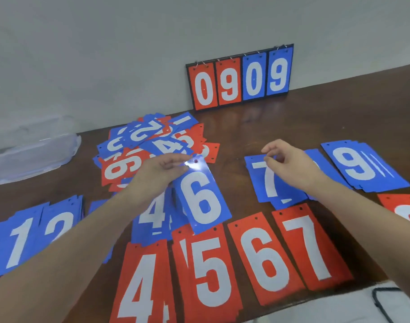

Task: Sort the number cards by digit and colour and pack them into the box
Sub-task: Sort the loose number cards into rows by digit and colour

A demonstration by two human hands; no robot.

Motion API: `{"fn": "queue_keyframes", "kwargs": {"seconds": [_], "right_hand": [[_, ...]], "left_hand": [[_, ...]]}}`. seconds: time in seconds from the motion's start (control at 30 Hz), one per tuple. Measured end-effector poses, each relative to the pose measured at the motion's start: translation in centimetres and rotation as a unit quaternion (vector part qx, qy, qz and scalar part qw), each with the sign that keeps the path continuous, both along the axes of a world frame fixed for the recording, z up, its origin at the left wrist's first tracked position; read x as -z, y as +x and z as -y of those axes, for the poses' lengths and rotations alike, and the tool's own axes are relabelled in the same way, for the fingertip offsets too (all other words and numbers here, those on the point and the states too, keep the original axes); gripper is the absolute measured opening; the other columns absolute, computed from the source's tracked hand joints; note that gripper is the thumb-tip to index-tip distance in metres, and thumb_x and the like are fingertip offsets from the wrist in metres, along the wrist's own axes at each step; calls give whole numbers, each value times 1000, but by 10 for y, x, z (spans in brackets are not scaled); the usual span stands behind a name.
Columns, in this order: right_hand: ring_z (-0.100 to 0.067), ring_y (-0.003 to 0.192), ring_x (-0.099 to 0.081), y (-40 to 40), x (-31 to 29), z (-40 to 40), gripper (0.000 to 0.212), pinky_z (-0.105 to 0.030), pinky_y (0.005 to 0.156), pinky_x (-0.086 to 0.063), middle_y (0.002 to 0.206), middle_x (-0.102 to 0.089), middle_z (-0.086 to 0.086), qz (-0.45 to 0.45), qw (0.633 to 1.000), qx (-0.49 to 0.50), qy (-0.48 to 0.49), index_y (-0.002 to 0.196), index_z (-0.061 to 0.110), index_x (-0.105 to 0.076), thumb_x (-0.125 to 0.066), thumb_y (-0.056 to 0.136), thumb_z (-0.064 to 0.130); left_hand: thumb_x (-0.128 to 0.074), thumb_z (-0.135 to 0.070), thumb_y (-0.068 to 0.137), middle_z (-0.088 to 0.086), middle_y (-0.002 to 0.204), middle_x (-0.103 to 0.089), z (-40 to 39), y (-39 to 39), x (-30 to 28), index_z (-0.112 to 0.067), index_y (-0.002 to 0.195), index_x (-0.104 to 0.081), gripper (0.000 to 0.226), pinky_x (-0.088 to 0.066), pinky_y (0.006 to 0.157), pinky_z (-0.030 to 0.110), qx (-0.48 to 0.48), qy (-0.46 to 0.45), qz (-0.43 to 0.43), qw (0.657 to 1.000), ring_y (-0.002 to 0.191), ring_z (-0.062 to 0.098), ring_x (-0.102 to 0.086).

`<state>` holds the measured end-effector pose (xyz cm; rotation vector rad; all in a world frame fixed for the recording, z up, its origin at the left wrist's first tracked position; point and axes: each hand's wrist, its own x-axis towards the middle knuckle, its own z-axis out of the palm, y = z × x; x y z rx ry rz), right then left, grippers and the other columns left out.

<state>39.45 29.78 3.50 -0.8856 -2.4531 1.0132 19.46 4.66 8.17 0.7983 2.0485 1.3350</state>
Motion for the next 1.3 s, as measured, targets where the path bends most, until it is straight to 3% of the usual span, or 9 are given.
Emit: {"fn": "queue_keyframes", "kwargs": {"seconds": [0.13,0.23,0.37,0.5,0.6,0.8,1.0,1.13,1.3], "right_hand": [[-15,112,-52,14,11,-9,28,-18,85,-38,124,-64,12,44,986,-103,128,127,29,-62,-62,99,28],[-17,141,-36,15,21,-12,45,-38,114,-31,151,-48,13,112,958,-184,188,143,36,-53,-60,99,42],[-15,155,-9,20,28,-20,51,-39,125,-9,165,-21,19,192,937,-214,200,150,48,-36,-44,101,56],[-13,155,-8,30,28,-28,50,-35,125,-7,164,-21,20,183,942,-215,183,149,47,-39,-46,100,56],[-13,153,-14,29,29,-28,48,-37,124,-11,163,-27,18,168,944,-214,186,148,44,-43,-48,101,53],[-10,140,-36,7,23,-19,40,-39,115,-34,146,-49,13,68,964,-203,157,138,36,-56,-57,99,44],[-5,111,-45,-44,22,-2,29,-36,105,-42,114,-52,29,31,962,-226,150,125,34,-64,-64,96,32],[-7,102,-47,-87,18,18,25,-35,97,-46,110,-60,17,10,962,-227,152,121,29,-67,-64,97,27],[-3,102,-47,-136,13,41,21,-24,92,-42,110,-59,22,22,950,-272,150,118,31,-68,-60,99,30]], "left_hand": [[-64,-14,98,-8,101,-72,-59,17,6,-32,99,-69,18,-57,61,19,59,-26,-18,998,82,4,-72],[-63,-18,99,-8,109,-71,-87,19,17,-30,106,-68,15,-61,74,31,97,-82,-96,987,97,15,-70],[-60,-18,100,-21,101,-62,-104,17,32,-33,103,-64,16,-56,80,25,120,-126,-161,972,102,8,-64],[-57,-19,100,-14,106,-63,-112,13,45,-33,104,-64,17,-57,87,40,101,-164,-218,957,101,23,-67],[-56,-18,101,-12,112,-64,-116,14,51,-32,104,-65,17,-55,78,33,80,-167,-241,953,96,22,-65],[-67,-30,93,-9,136,-49,-102,5,55,-34,118,-64,25,-34,109,42,64,-186,-366,910,127,18,-42],[-66,-25,95,-4,132,-56,-52,-36,48,-28,116,-65,21,-42,107,45,-18,-154,-349,924,125,19,-49],[-64,-21,96,-4,120,-62,-4,-70,48,-23,112,-67,16,-48,101,40,-63,-161,-341,924,115,17,-56],[-61,-36,98,-2,139,-53,42,-114,47,-25,132,-56,37,-45,106,44,-110,-212,-273,932,127,21,-51]]}}
